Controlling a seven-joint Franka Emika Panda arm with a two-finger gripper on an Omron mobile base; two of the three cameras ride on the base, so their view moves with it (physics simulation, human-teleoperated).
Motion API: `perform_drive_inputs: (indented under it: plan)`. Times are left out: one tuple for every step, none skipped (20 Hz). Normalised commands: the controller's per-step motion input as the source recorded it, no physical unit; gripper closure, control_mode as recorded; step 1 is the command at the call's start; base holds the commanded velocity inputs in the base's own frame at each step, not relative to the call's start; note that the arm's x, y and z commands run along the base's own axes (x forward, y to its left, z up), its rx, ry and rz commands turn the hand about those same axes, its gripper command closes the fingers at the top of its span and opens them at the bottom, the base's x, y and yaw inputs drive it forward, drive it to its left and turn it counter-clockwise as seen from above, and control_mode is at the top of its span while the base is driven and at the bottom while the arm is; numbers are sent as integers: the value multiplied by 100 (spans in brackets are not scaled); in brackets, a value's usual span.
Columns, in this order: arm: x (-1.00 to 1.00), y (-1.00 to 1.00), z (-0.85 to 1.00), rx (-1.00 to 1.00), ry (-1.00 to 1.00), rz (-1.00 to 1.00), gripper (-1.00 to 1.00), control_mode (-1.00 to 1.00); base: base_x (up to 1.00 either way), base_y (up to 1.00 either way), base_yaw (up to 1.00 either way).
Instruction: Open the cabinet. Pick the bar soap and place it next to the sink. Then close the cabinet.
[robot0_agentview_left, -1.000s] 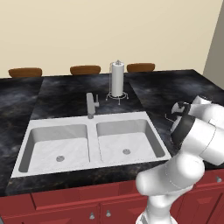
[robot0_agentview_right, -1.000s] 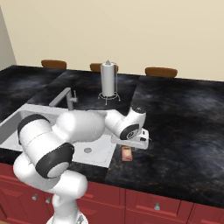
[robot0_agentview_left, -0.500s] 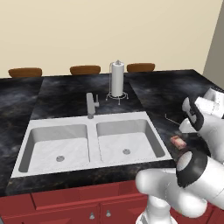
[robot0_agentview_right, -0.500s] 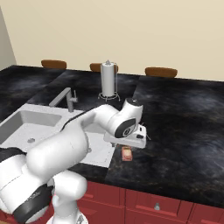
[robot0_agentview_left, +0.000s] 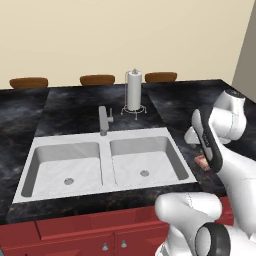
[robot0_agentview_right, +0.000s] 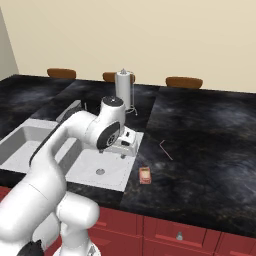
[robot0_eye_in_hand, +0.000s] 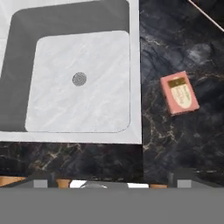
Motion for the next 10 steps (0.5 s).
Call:
perform_drive_inputs:
  plan:
    - [-48,72,62,0,-22,-14,-100,-100,0,0,0]
    - [-67,58,67,0,-23,-12,-100,-100,0,0,0]
    - [-83,53,71,0,-22,-8,-100,-100,0,0,0]
    - [-82,50,62,0,-21,-6,-100,-100,0,0,0]
    - [-78,57,51,0,-18,-4,-100,-100,0,0,0]
    - [-68,66,34,0,-11,-1,-100,-100,0,0,0]
    - [-55,69,21,0,-7,0,-100,-100,0,0,0]
    - [-38,44,15,0,-3,0,-100,-100,0,0,0]
    - [0,0,0,-2,0,0,-100,-100,0,0,0]
    - [0,0,0,0,0,0,-100,-100,0,0,0]
